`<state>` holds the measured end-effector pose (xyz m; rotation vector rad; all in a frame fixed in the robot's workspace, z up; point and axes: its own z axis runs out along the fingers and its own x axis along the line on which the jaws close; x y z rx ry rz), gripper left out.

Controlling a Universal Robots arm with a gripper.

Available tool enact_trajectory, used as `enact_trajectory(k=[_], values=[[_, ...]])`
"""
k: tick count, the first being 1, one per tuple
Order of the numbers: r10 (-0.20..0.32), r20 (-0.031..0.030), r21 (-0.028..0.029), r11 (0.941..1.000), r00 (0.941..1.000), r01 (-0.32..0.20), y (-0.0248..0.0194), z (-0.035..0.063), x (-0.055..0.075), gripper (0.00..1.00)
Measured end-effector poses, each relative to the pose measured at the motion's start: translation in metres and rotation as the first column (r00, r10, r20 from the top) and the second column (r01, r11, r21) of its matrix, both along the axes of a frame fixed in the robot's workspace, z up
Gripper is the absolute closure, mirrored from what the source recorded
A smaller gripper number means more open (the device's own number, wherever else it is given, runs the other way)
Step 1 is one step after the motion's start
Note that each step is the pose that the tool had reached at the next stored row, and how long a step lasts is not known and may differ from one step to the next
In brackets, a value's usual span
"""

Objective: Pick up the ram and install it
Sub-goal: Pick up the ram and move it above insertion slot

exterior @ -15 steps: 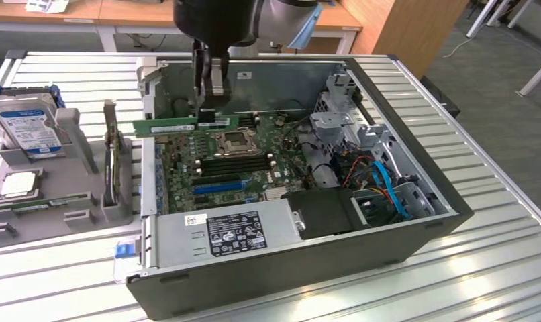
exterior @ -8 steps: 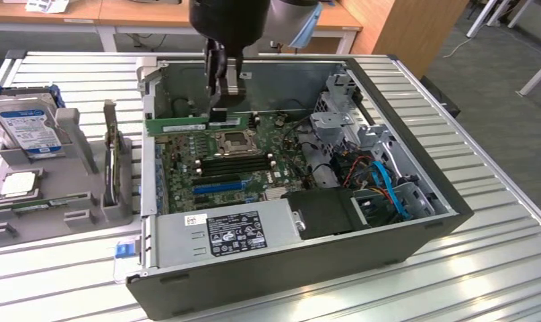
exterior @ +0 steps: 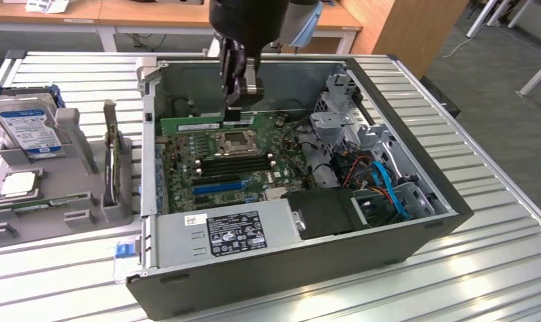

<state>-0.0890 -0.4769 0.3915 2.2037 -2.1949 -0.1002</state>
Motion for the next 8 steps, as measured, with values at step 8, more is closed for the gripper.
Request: enact_trajectory(k=[8], values=[[0.0,-0.0013,-0.0001,1.0,1.0,0.0,0.0,0.0,0.017,0.88]])
